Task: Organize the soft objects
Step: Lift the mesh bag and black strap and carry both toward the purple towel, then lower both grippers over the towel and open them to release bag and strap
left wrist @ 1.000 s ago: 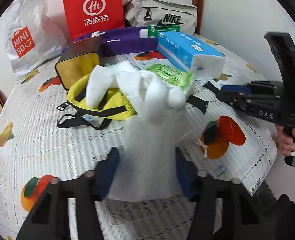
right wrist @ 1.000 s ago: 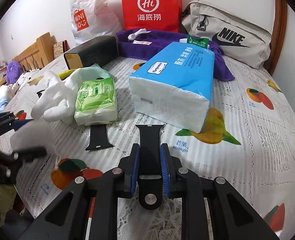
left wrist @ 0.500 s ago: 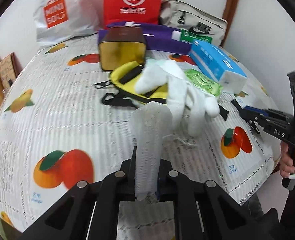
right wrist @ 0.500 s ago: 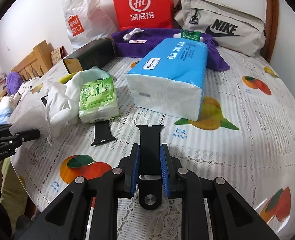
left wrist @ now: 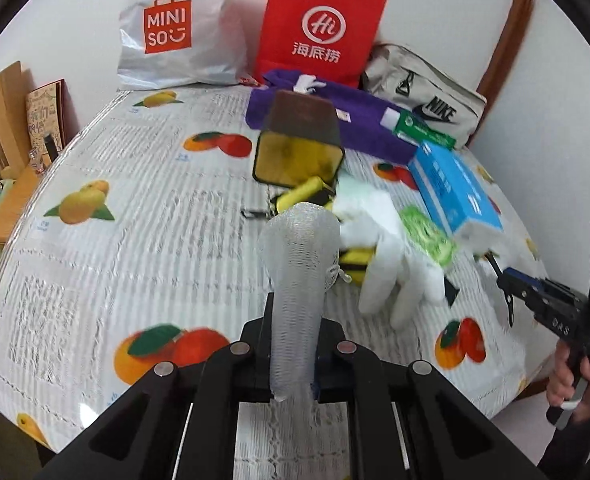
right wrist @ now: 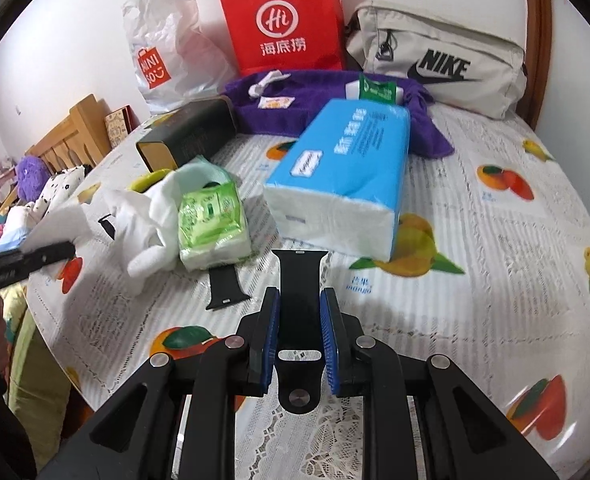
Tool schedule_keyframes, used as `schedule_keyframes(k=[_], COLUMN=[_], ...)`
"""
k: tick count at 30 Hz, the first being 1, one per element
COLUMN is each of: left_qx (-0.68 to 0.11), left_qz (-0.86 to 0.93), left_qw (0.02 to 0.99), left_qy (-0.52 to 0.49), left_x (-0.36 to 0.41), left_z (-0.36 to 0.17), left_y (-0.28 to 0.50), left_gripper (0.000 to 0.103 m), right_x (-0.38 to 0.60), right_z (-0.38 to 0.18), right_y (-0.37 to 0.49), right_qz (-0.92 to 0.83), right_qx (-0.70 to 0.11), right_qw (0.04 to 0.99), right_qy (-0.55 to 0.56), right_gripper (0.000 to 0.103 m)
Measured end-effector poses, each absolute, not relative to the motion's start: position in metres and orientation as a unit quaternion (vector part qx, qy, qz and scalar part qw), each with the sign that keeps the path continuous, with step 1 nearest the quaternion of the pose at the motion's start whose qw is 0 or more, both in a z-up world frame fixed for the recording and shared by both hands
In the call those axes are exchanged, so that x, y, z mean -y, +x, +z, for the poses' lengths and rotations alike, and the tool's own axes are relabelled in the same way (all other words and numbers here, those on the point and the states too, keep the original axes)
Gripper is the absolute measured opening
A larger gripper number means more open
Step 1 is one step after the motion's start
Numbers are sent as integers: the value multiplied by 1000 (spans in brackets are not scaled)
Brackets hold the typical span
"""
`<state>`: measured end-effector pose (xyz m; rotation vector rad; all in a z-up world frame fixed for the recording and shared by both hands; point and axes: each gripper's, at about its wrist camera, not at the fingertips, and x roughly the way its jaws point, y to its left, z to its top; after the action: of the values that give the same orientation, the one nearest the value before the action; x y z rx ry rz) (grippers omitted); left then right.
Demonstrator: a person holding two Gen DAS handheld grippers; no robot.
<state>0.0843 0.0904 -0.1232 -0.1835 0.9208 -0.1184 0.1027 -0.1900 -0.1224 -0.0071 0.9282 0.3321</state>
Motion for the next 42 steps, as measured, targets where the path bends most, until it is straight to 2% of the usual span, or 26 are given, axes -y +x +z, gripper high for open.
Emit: schedule_keyframes(k=[9,22,34,42], left_qx=[-440,-433,-438,-443], left_qz=[-53,-50,-61,-69], left_qw=[892,894,891,889], left_qy=[-84,-104,-103,-94], left_x=[-89,-97,-91,-83], left_z=[-100,-69,-57,-60], left_y=[117,181,257,306], left_gripper=[11,11,11,11], right_x=[193,197,187,186], right_z=[-88,-56,-46,-61], right_y=[109,181,269,328], right_qz=[178,175,183,174], right_qx=[-419,-400,-396,-416], right_qw=[890,899,900,892], right_qy=[12,24,13,-9], right_gripper=[21,21,21,21])
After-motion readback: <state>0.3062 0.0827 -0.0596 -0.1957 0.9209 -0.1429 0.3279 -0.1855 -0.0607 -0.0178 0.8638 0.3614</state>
